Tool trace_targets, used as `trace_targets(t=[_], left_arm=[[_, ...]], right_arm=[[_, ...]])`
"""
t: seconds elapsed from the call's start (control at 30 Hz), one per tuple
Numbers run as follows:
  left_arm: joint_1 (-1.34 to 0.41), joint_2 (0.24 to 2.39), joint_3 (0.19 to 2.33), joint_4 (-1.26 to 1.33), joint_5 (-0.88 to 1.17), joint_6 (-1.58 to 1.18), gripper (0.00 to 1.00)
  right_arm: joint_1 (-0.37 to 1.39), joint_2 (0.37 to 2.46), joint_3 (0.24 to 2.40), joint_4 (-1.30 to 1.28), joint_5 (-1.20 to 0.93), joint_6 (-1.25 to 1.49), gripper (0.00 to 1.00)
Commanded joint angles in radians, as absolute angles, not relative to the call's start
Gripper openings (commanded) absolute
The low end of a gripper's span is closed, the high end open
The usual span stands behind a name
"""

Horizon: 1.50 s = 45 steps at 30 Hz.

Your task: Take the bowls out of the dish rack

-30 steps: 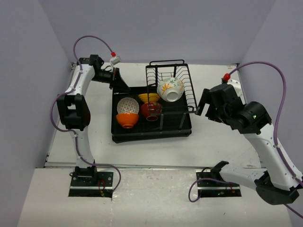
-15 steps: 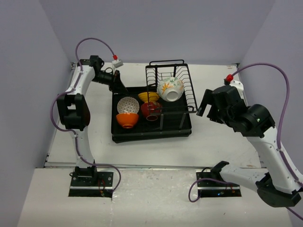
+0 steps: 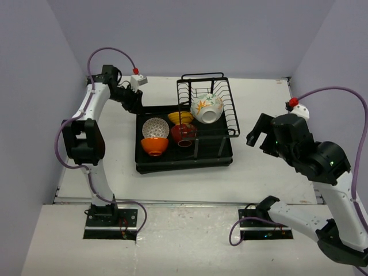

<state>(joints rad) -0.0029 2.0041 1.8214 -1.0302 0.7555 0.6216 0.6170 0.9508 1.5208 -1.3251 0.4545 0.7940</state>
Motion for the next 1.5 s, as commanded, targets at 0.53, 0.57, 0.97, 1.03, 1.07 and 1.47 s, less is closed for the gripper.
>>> trace_targets(t=[0.53, 0.57, 0.97, 1.03, 1.07, 1.47], left_arm=[[-0.032, 1.856, 1.749, -1.131, 0.767, 0.684, 0.44], [-0.034, 1.856, 1.741, -1.132, 0.765, 0.686, 0.44], [-0.077, 1.853, 1.620, -1.036, 0.721, 0.660, 0.45], [-0.081, 1.874, 1.620, -1.026, 0.713, 0.658, 0.45], [-0.083, 1.881, 1.620, -1.010, 0.704, 0.652, 0.45], [-0.107, 1.956, 1.591, -0.910, 0.621, 0.591, 0.38]], right_arm=[[0.624, 0.896, 1.468, -1.292, 0.465, 0.842, 0.99], [0.624, 0.897, 1.468, -1.290, 0.463, 0.841, 0.99], [0.624, 0.874, 1.486, -1.308, 0.471, 0.845, 0.99], [0.624, 0.874, 1.489, -1.315, 0.472, 0.847, 0.99], [0.624, 0.874, 1.491, -1.319, 0.476, 0.848, 0.99], [0.624, 0.850, 1.502, -1.330, 0.483, 0.854, 0.99]])
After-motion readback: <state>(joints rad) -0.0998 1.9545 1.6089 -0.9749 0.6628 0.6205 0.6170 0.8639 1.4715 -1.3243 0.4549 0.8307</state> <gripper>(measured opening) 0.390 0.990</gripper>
